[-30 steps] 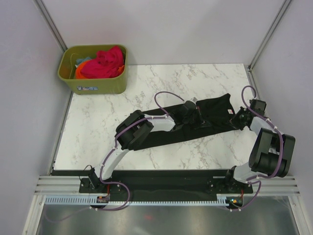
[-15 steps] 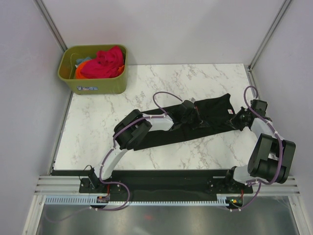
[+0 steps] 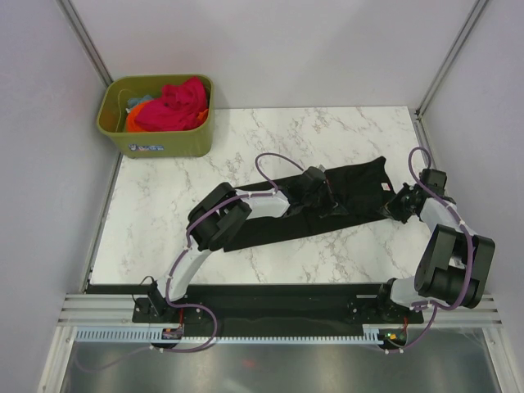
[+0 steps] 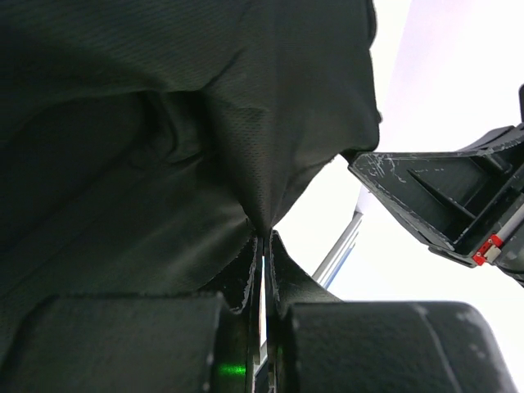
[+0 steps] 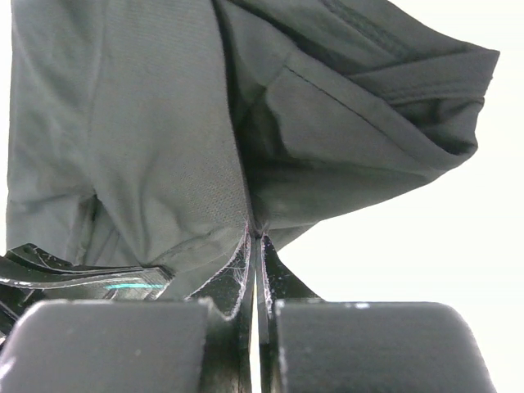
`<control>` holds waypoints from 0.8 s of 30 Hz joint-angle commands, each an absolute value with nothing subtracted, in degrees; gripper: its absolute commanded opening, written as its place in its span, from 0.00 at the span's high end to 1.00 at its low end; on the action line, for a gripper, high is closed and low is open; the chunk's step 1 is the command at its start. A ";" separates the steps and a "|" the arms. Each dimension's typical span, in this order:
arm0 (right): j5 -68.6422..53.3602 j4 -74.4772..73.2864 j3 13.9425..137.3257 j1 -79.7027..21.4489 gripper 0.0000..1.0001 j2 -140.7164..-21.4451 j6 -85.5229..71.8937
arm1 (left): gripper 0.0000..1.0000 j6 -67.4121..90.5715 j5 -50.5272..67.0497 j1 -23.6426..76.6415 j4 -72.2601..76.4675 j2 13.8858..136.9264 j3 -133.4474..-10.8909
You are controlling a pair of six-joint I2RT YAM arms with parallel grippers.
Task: Fold and stack the t-shirts
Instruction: Fold the tshirt
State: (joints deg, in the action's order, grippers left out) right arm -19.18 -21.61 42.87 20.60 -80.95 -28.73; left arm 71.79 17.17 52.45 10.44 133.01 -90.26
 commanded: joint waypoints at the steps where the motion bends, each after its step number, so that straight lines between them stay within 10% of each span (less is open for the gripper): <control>1: -16.79 -23.20 42.37 21.36 1.00 -80.16 -27.95 | 0.98 71.02 18.81 52.21 8.35 129.99 -91.23; 8: -18.81 -23.47 42.10 21.62 1.00 -79.37 -27.60 | 0.91 70.23 19.69 52.47 7.47 130.08 -90.88; 13: -18.98 -25.75 44.03 21.62 0.84 -80.42 -27.95 | 0.67 67.34 18.81 52.30 2.13 127.89 -90.35; 24: -16.35 -25.58 52.11 21.36 0.61 -80.85 -32.96 | 0.52 57.13 16.95 47.73 -10.72 112.95 -85.18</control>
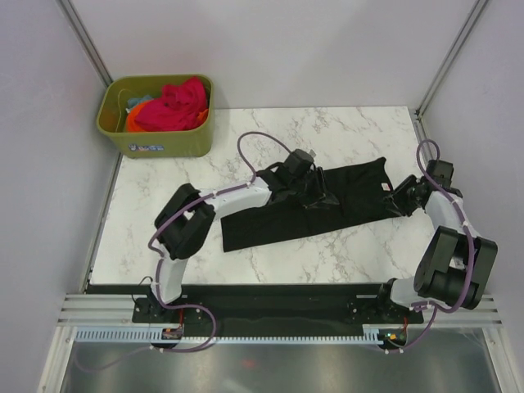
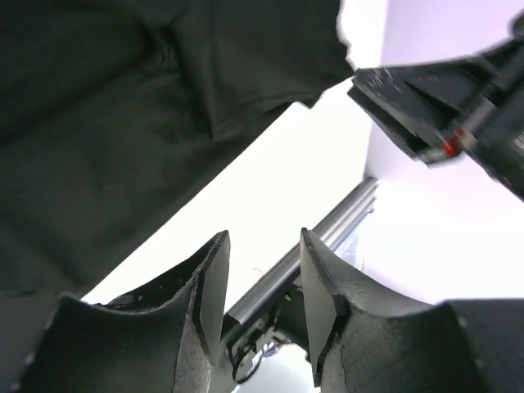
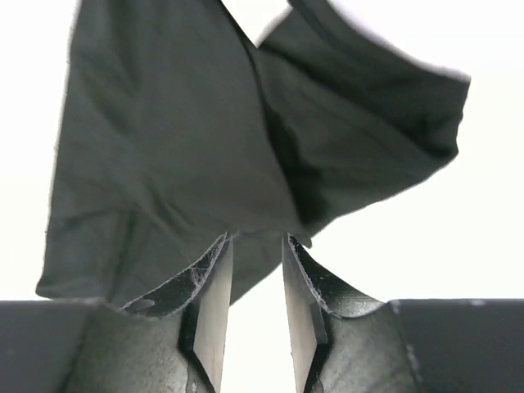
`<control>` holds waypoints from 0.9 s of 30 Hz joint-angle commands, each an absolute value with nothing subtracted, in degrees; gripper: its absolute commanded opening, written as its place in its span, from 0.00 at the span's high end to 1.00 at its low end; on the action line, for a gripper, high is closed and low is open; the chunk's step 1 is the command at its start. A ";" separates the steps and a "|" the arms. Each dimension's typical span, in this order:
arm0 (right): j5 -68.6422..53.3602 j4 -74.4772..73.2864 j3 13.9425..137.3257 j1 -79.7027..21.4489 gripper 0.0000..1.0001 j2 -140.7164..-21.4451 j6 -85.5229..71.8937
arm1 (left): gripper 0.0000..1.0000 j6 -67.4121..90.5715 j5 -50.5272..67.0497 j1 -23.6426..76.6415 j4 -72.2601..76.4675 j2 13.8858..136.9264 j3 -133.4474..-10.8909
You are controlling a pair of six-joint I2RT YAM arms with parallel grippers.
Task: Fold and stack the t-shirts
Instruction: Fold the tshirt
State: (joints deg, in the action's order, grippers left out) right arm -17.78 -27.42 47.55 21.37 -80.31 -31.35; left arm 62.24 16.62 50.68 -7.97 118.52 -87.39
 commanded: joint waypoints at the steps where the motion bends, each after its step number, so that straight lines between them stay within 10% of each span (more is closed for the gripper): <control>1: -16.17 -25.58 55.25 21.36 0.61 -83.82 -32.70 | 0.52 56.08 18.44 45.98 -10.90 112.42 -84.64; 21: -29.44 -11.25 85.33 20.65 0.57 -121.36 -25.40 | 0.54 42.89 19.96 19.52 -16.79 107.93 -68.39; 27: -28.30 -8.53 86.75 20.65 0.72 -124.80 -25.84 | 0.55 41.84 15.13 17.58 -18.18 107.23 -64.78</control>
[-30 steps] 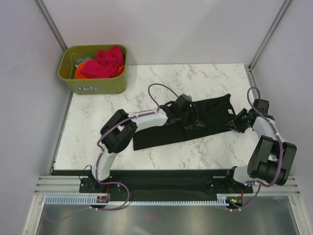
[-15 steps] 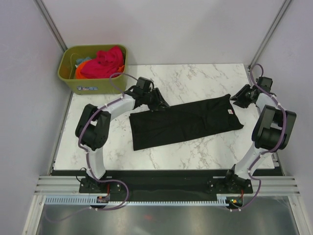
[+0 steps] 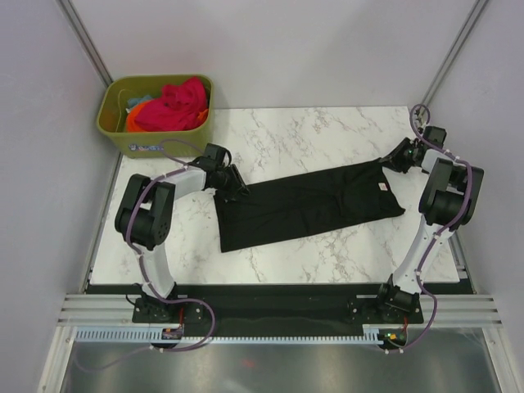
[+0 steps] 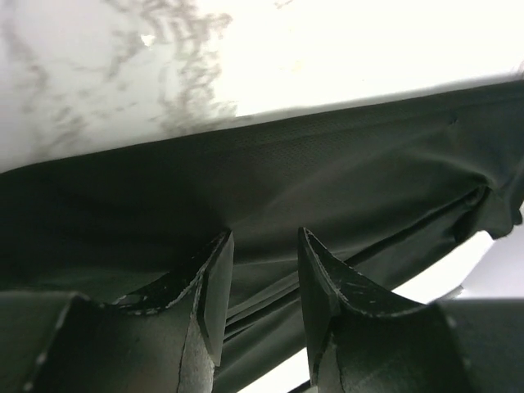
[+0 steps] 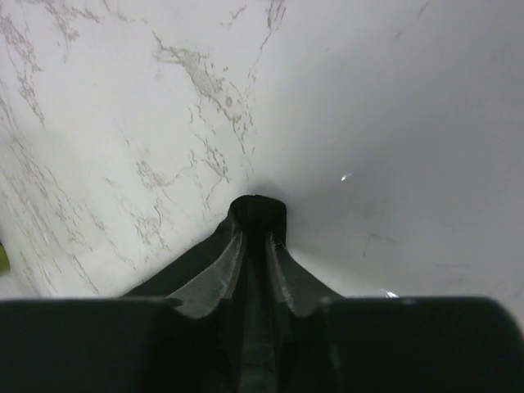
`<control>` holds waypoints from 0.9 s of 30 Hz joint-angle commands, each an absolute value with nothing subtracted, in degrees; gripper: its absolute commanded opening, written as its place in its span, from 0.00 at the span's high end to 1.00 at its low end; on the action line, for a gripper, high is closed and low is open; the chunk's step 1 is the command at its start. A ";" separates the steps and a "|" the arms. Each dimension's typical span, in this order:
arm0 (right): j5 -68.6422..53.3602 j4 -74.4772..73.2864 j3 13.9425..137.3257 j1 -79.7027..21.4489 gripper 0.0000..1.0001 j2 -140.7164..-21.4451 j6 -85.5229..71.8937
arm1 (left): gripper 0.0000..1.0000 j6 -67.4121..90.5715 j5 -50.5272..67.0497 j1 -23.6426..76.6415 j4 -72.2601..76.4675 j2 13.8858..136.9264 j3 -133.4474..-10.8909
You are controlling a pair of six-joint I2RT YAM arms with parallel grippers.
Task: Fold and stack the t-shirts
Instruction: Fold the tshirt
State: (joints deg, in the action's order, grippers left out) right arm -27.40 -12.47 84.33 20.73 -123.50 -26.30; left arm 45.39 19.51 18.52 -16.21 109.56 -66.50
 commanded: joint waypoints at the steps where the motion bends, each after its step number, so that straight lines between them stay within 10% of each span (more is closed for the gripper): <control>1: -28.21 -8.00 87.01 20.65 0.80 -125.33 -26.10 | 0.55 41.75 13.64 17.40 -18.45 107.14 -64.43; 8: -29.43 -3.97 90.52 20.57 0.99 -130.42 -27.59 | 0.55 42.63 9.58 16.52 -19.42 105.38 -62.58; 27: -31.20 -5.18 119.49 16.17 1.00 -150.36 -33.92 | 0.45 37.10 20.83 16.79 -23.55 89.31 -63.55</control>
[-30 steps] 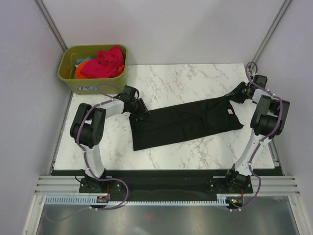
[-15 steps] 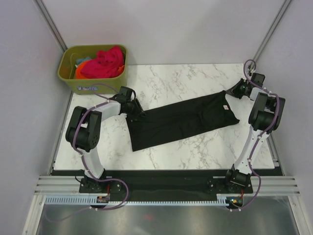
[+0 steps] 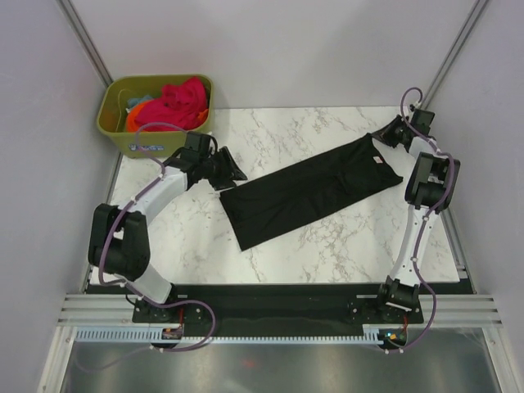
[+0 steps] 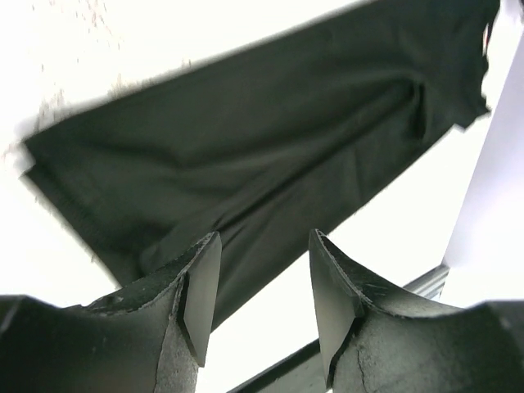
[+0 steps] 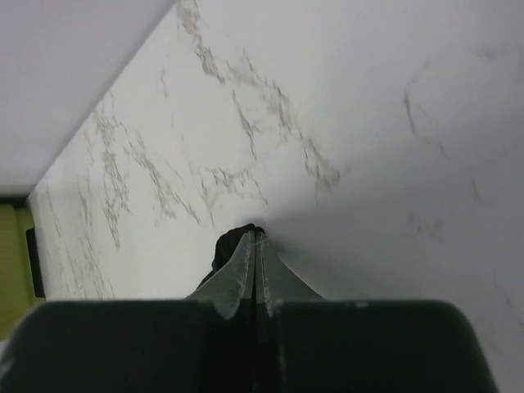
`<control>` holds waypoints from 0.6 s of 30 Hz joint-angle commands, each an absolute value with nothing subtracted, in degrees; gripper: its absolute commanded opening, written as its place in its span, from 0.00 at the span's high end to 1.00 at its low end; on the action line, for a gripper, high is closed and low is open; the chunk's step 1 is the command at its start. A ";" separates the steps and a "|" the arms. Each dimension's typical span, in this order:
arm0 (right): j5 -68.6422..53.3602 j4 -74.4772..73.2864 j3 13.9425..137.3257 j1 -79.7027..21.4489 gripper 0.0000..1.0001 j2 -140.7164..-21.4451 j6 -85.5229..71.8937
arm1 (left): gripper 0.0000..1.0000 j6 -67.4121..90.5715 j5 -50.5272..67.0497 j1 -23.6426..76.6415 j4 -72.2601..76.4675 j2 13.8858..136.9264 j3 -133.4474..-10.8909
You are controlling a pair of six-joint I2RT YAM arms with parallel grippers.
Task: Fold and stack the t-shirts
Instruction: Fold the tshirt
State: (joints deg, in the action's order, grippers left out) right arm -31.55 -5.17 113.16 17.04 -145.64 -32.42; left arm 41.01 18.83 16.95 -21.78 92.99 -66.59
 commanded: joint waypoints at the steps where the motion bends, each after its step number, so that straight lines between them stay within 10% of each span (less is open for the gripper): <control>1: -30.94 -5.45 121.45 15.91 1.00 -151.60 -34.36 | 0.45 37.00 21.18 16.87 -23.55 87.56 -62.67; 7: -31.46 -7.03 132.54 15.65 0.94 -157.33 -37.62 | 0.47 35.51 23.29 18.63 -23.38 84.82 -57.48; 18: -23.38 -14.58 115.85 17.75 0.69 -134.22 -34.01 | 0.53 32.43 25.76 23.63 -22.33 87.71 -54.41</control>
State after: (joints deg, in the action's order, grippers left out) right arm -26.06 -12.53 117.82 16.32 -143.31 -34.70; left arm 35.70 24.12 20.84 -23.05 87.61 -55.66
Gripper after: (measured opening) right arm 0.295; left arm 0.476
